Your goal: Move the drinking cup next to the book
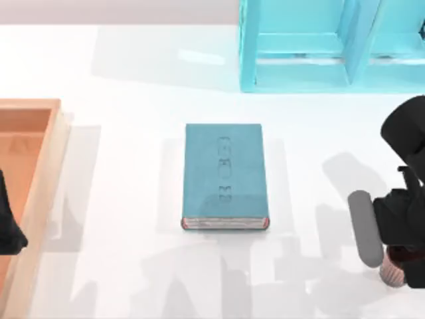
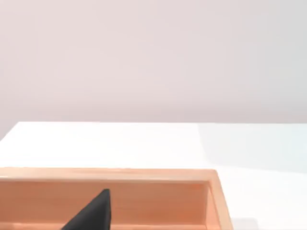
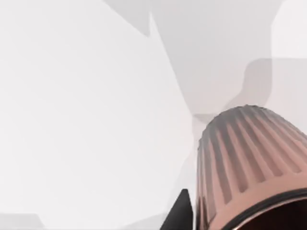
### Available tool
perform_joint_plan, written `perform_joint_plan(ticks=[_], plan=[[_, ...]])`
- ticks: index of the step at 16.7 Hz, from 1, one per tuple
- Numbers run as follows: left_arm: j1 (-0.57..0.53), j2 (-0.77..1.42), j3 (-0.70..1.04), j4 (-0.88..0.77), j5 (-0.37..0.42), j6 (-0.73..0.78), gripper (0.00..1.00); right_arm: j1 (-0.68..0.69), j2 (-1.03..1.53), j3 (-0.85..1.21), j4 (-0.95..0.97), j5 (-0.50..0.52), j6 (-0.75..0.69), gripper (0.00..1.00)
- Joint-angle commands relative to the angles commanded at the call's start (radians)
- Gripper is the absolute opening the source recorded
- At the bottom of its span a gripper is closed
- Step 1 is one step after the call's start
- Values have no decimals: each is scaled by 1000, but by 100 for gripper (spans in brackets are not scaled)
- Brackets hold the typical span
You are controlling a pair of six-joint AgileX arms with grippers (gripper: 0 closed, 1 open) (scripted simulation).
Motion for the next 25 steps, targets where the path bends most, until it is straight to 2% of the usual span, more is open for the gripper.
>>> perform_joint_plan(ticks=[3, 9, 13, 18, 25], plan=[[0, 0, 0, 0, 0, 0, 100, -2, -30, 60, -93, 0, 1, 0], [0, 0, 0, 0, 0, 0, 100, -1, -40, 71, -103, 0, 2, 0], [0, 0, 0, 0, 0, 0, 100, 21, -9, 104, -123, 0, 76, 0], [0, 0, 0, 0, 0, 0, 100, 62, 69, 209, -169, 0, 337, 0], [0, 0, 0, 0, 0, 0, 100, 105, 184, 410, -228, 2, 906, 0]])
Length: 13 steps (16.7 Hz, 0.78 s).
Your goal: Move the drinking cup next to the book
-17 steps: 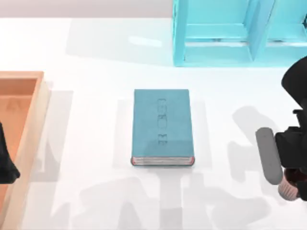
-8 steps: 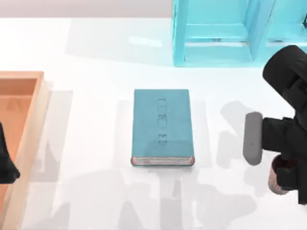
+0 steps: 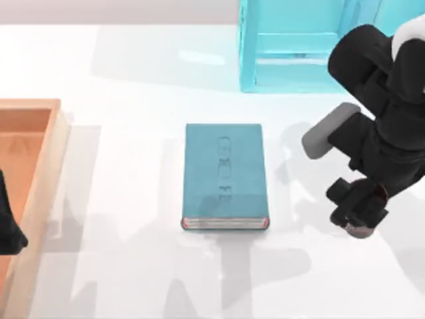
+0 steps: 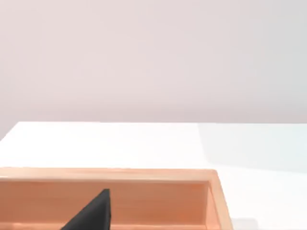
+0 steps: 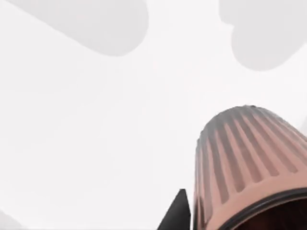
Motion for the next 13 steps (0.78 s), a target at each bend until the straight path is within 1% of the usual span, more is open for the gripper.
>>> perform_joint_plan(ticks=[4, 7, 10, 13], plan=[[0, 0, 0, 0, 0, 0, 100, 19, 50, 110, -22, 0, 347, 0], [0, 0, 0, 0, 0, 0, 100, 33, 74, 175, -30, 1, 570, 0], [0, 0, 0, 0, 0, 0, 100, 46, 90, 223, -34, 1, 736, 0], [0, 0, 0, 0, 0, 0, 100, 56, 99, 247, -37, 1, 824, 0]])
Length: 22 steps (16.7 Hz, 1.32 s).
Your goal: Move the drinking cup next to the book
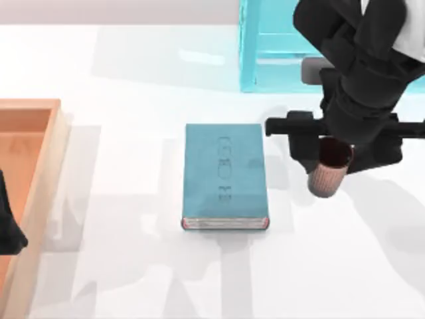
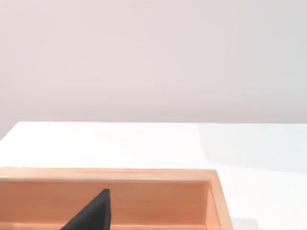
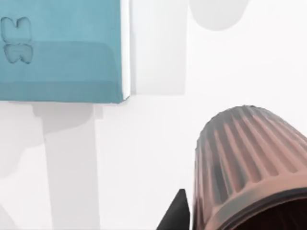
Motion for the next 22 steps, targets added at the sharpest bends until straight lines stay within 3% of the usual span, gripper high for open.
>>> perform_joint_plan(ticks=[7, 15, 20, 22], plan=[[0, 0, 0, 0, 0, 0, 100, -5, -4, -4, 5, -1, 11, 0], [0, 0, 0, 0, 0, 0, 100, 0, 45, -174, 224, 0, 10, 0], [0, 0, 0, 0, 0, 0, 100, 0, 51, -192, 246, 0, 10, 0], [0, 0, 0, 0, 0, 0, 100, 0, 51, -192, 246, 0, 10, 15]])
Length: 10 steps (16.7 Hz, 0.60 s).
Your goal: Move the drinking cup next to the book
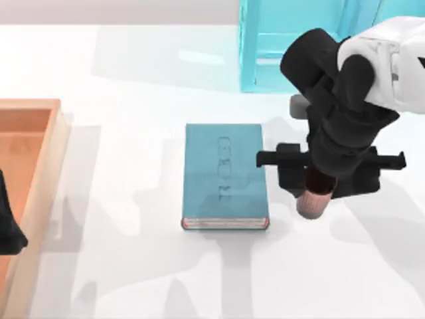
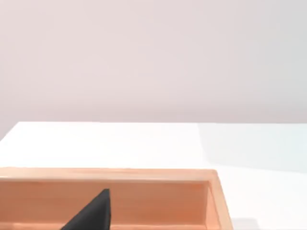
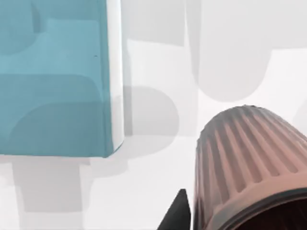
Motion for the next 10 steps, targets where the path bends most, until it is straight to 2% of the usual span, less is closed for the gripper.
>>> perform_joint_plan(ticks=[10], plan=[[0, 0, 0, 0, 0, 0, 100, 0, 0, 0, 0, 0, 0, 90]])
